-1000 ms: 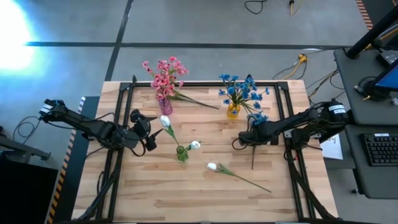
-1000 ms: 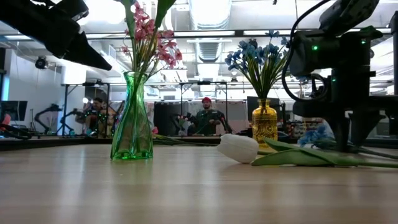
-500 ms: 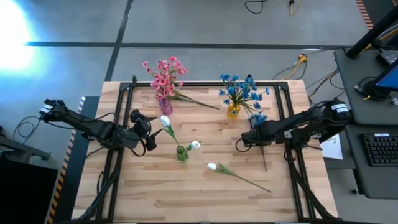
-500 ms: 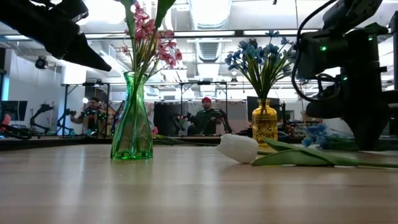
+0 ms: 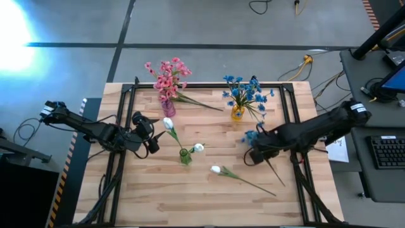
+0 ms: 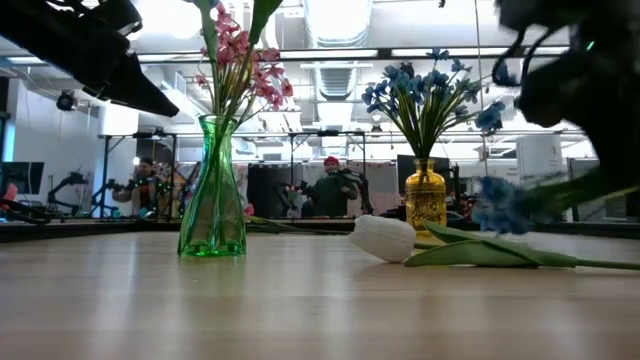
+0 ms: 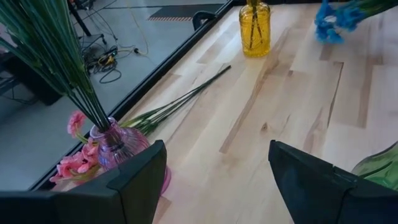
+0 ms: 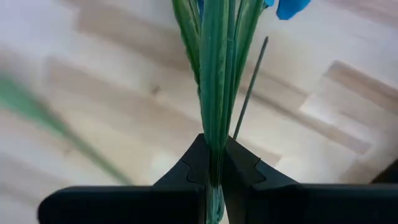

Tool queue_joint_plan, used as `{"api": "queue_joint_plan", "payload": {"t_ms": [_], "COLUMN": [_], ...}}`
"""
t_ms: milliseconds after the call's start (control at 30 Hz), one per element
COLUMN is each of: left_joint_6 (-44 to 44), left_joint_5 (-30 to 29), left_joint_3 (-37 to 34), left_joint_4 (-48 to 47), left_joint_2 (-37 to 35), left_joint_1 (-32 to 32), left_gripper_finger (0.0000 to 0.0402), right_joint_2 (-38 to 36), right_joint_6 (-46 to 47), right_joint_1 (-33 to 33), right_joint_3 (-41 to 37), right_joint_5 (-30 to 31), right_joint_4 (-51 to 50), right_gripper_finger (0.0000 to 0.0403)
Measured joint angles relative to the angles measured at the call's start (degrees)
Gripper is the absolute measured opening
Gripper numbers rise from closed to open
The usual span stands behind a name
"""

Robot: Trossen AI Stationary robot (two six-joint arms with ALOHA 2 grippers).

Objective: Sort flowers into vase by color
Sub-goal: Put the blue flower into the yellow vase

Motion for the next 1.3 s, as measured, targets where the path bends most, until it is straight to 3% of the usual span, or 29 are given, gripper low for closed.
{"api": "queue_joint_plan", "payload": {"t_ms": [267, 467, 600, 733, 800, 900, 967, 1067, 1200, 1300], "left_joint_6": [-1.6, -2.8, -3.3, -3.7, -3.7, -3.7, -3.7, -3.7, -3.7, -3.7], "left_joint_5": [0.0, 0.0, 0.0, 0.0, 0.0, 0.0, 0.0, 0.0, -1.1, -1.5], "left_joint_3": [0.0, 0.0, 0.0, 0.0, 0.0, 0.0, 0.0, 0.0, 0.0, 0.0], "left_joint_4": [0.0, 0.0, 0.1, 0.1, 0.1, 0.1, 0.1, 0.1, 0.1, 0.1], "left_joint_2": [0.0, 0.0, 0.0, 0.0, 0.0, 0.0, 0.0, 0.0, 0.0, 0.0], "left_joint_1": [0.0, 0.0, 0.0, 0.0, 0.0, 0.0, 0.0, 0.0, 0.0, 0.0], "left_gripper_finger": [0.0268, 0.0268, 0.0268, 0.0268, 0.0268, 0.0268, 0.0268, 0.0268, 0.0268, 0.0268], "right_joint_2": [-6.1, -9.7, -10.2, -8.4, -6.7, -4.0, -2.5, -0.6, 0.4, 0.5], "right_joint_6": [-5.1, -19.9, -32.6, -43.1, -46.6, -47.6, -46.0, -43.2, -45.1, -53.3], "right_joint_1": [6.4, 7.6, 7.5, 7.9, 7.8, 7.3, 6.8, 6.0, 5.3, 5.1], "right_joint_3": [1.3, 1.3, 1.3, 1.0, 0.6, 0.6, 0.6, 0.5, 0.5, 0.5], "right_joint_5": [14.4, 24.6, 40.5, 62.5, 71.9, 80.9, 83.3, 82.2, 73.8, 65.5], "right_joint_4": [9.7, 23.5, 32.6, 40.0, 42.5, 44.5, 45.1, 45.3, 49.6, 57.1], "right_gripper_finger": [0.0015, 0.0015, 0.0015, 0.0015, 0.0015, 0.0015, 0.0015, 0.0015, 0.0015, 0.0015]}}
